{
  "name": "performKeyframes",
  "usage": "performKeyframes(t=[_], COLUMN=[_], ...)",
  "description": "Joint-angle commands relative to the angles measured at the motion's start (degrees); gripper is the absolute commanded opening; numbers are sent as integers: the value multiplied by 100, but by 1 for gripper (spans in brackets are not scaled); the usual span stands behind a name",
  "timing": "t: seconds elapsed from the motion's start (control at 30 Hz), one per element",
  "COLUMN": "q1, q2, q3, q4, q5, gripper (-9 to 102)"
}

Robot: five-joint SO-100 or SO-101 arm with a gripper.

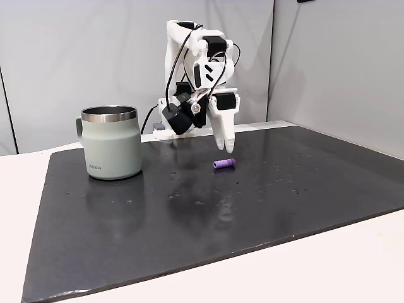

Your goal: Grasp a pengrip and put it in the cup.

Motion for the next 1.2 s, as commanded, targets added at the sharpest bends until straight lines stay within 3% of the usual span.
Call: performKeyframes(t=[0.0,0.33,0.6,0.77,0.97,1.17], q1=[-18,-9,44,114,272,527], q2=[-149,-756,-923,-809,79,967], q3=[-352,-527,-545,-527,-606,-1230], q4=[-35,-220,-264,-202,141,984], q5=[70,114,132,132,141,44], gripper=[20,19,2,0,0,0])
